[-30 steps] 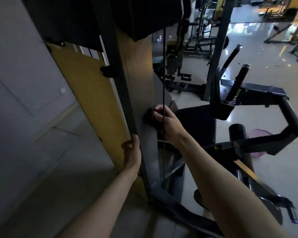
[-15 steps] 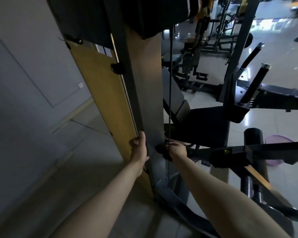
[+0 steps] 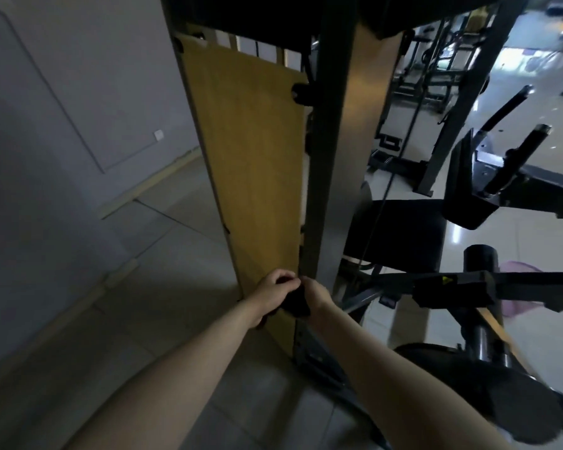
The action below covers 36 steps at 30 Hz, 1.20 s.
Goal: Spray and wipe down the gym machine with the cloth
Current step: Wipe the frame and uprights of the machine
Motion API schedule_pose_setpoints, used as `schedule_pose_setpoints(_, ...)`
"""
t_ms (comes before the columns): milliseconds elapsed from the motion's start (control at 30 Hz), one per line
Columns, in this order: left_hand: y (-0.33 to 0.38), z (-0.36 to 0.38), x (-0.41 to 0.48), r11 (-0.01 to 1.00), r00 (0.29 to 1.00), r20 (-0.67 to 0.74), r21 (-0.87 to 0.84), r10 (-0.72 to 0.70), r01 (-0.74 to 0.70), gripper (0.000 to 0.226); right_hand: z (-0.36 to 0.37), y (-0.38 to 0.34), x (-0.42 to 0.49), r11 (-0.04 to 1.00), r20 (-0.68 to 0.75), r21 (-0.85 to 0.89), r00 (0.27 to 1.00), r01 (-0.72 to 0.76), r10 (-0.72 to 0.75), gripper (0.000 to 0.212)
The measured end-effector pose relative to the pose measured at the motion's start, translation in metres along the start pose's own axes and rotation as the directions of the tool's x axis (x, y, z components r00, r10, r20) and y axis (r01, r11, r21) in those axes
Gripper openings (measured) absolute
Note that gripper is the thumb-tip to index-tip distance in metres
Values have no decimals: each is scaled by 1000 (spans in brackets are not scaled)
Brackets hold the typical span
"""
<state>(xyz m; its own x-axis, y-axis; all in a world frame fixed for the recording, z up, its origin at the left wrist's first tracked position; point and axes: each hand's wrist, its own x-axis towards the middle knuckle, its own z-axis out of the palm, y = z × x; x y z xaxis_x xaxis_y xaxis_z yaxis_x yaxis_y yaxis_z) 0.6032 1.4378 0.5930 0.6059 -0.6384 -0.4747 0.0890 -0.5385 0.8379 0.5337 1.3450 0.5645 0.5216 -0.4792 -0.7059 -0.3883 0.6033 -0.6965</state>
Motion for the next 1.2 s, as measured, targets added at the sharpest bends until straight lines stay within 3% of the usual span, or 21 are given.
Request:
schedule_pose_setpoints(200,-36,-121,5,997,996,-68,-46,64,-67,49,119,-16,-1,990,74,-104,993,98,-90,28)
schedule_pose_setpoints(267,-50,-173,12,994,990,-96,-19,108,-110,46,174,-17,8,989,111,-110,990,97,-85,28)
schedule_pose_setpoints(400,-72,-253,21,991,946,-298,1,125,-130,34,257,-16,14,996,86,17,992,86,-87,24)
schedule_pose_setpoints(500,-84,-313,32,987,918,-377,-54,122,-154,36,307,-16,13,981,90,55,978,186,-190,19)
schedule_pose_setpoints(633,-84,-366,51,950,922,-376,-245,92,-195,42,358,-26,21,951,30,-10,951,310,-309,25)
schedule_pose_setpoints(733,-76,-396,74,895,936,-348,-399,56,-202,37,395,-40,44,963,-33,89,967,254,-253,37)
schedule_pose_setpoints(867,-65,-430,107,862,940,-331,-451,77,-230,22,435,-59,89,953,-46,176,969,246,-242,48)
schedule_pose_setpoints(1033,-59,-493,174,898,935,-294,-329,199,-294,15,491,-82,162,905,24,171,917,389,-399,58)
schedule_pose_setpoints(1200,-41,-562,241,928,956,-219,-272,196,-253,25,546,-127,232,886,-35,164,900,434,-434,27)
